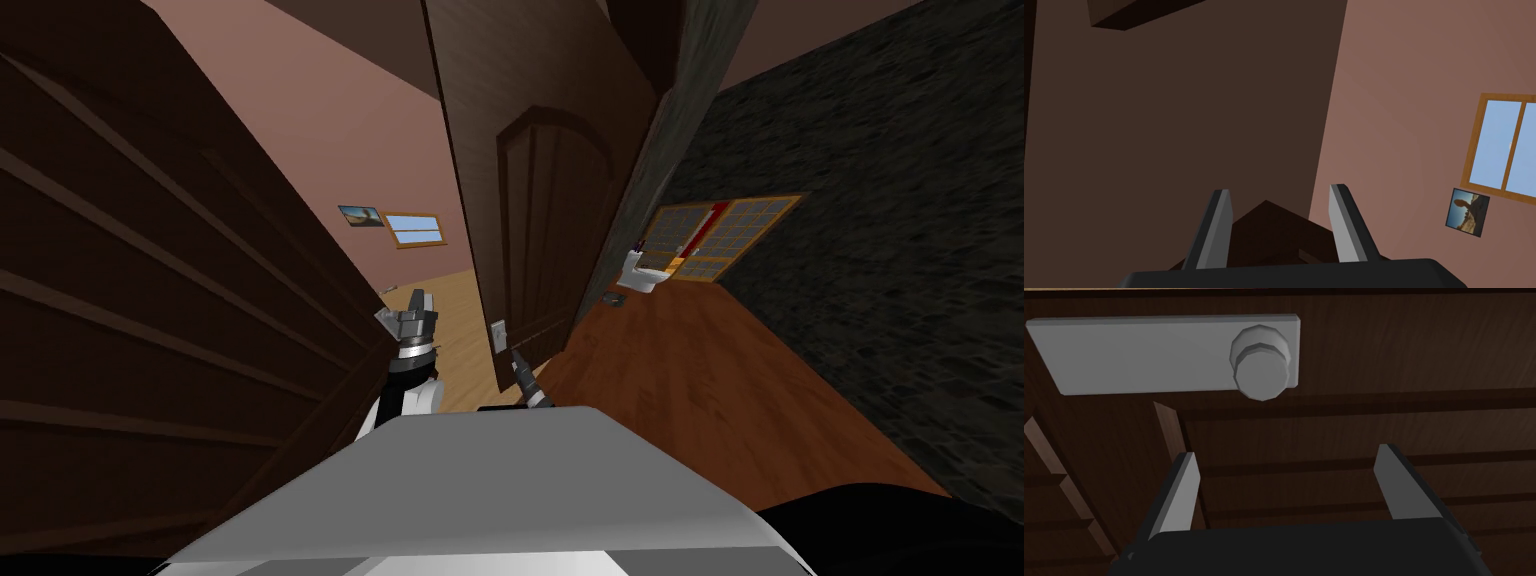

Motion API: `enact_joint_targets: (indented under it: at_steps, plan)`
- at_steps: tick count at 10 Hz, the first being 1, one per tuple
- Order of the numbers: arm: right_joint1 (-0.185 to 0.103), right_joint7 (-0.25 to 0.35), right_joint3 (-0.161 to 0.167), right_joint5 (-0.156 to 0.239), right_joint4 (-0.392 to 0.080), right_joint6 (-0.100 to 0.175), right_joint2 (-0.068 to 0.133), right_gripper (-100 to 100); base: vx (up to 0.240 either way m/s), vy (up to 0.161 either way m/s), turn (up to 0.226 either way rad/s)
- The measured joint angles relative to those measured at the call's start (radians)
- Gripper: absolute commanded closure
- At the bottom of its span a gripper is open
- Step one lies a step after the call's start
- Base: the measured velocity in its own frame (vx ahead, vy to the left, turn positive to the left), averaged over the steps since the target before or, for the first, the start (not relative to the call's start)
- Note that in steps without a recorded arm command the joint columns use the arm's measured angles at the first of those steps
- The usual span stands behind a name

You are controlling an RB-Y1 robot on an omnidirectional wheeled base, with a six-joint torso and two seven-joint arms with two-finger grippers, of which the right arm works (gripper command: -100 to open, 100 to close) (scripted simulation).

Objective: Push the door open

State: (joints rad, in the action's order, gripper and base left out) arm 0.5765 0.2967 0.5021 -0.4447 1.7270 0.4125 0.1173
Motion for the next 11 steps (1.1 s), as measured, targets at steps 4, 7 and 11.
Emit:
enact_joint_targets:
  at_steps: [4, 7, 11]
  plan:
    - [-0.026, -0.006, -0.007, 0.005, -0.017, -0.015, -0.017, -100, 0.178, 0.089, 0.025]
    - [-0.041, -0.01, -0.011, 0.008, -0.027, -0.023, -0.029, 100, 0.082, 0.055, 0.005]
    - [-0.042, -0.011, -0.011, 0.007, -0.028, -0.024, -0.029, 100, -0.021, -0.013, 0.004]
